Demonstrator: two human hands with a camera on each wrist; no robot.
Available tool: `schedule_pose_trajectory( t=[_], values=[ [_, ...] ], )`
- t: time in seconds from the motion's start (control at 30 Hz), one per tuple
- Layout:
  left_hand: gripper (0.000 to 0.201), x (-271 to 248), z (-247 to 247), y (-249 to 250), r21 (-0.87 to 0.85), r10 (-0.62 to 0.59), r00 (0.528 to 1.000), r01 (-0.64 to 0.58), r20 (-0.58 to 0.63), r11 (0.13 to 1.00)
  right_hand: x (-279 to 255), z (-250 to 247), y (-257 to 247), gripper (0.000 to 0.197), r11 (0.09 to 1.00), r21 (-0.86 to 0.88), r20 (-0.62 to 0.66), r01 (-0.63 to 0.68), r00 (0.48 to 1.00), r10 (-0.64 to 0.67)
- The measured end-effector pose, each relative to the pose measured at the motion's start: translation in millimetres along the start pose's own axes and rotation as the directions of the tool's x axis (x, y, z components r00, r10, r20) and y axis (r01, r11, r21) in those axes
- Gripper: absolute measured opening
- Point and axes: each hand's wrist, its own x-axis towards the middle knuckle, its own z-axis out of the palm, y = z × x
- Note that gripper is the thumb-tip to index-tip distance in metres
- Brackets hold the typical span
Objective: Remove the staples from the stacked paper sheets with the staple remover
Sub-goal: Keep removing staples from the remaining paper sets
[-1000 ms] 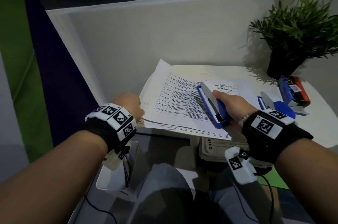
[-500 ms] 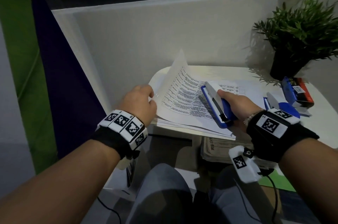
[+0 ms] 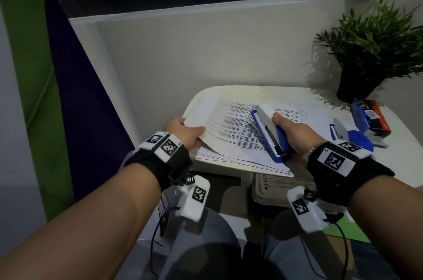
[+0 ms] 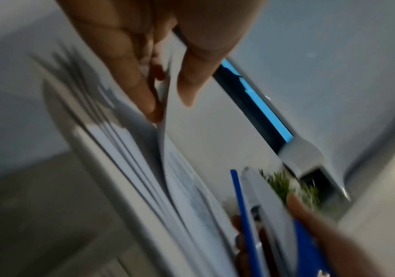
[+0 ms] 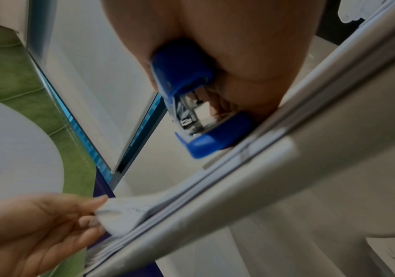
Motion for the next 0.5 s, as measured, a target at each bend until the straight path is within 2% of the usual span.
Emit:
schedule_pose_trajectory(
  t=[0.03, 0.07, 0.13, 0.17, 0.2, 0.23, 0.3, 0.37, 0.43, 0.5],
  values=[
    [0.006, -3, 0, 2, -0.081, -0.104, 0.991, 0.111, 0.083, 0.99, -1, 0, -1, 0.053, 1.0, -0.026, 0.0, 0.014, 1.0, -0.014],
    [0.008, -3, -1, 3, -0.112, -0.151, 0.98, 0.166, 0.128, 0.98, -1, 0, -2, 0.054, 0.997, -0.069, 0.0, 0.023, 1.0, -0.023],
    [0.01, 0, -7, 6, -0.147, -0.155, 0.983, 0.168, 0.098, 0.975, -2, -2, -6, 0.056, 0.985, -0.167, 0.013, 0.041, 0.999, -0.04],
    [0.004, 4, -9, 9, -0.117, -0.094, 0.995, 0.096, 0.022, 0.989, -3, -4, -8, 0.056, 0.976, -0.212, 0.015, 0.051, 0.999, -0.049],
    [0.007, 5, -13, 14, -0.017, 0.026, 0.998, -0.027, -0.064, 0.999, -6, -6, -12, 0.056, 0.97, -0.236, 0.011, 0.062, 0.998, -0.061],
    [0.011, 4, -17, 19, 0.088, 0.161, 0.979, -0.151, -0.126, 0.985, -8, -8, -16, 0.057, 0.969, -0.233, 0.013, 0.077, 0.997, -0.076],
    [0.016, -8, -28, 37, 0.138, 0.358, 0.919, -0.338, -0.166, 0.931, -13, -9, -26, 0.062, 0.979, -0.145, 0.008, 0.146, 0.989, -0.146],
    [0.02, -17, -39, 52, 0.096, 0.444, 0.877, -0.433, -0.186, 0.896, -18, -6, -40, 0.057, 0.977, 0.077, -0.001, 0.198, 0.98, -0.199],
    [0.016, -22, -52, 63, 0.028, 0.48, 0.845, -0.488, -0.236, 0.872, -25, -3, -60, 0.037, 0.918, 0.297, -0.015, 0.262, 0.963, -0.269],
    [0.015, -27, -67, 70, -0.023, 0.514, 0.808, -0.542, -0.288, 0.84, -36, 1, -83, 0.027, 0.848, 0.408, -0.017, 0.338, 0.932, -0.363]
  ],
)
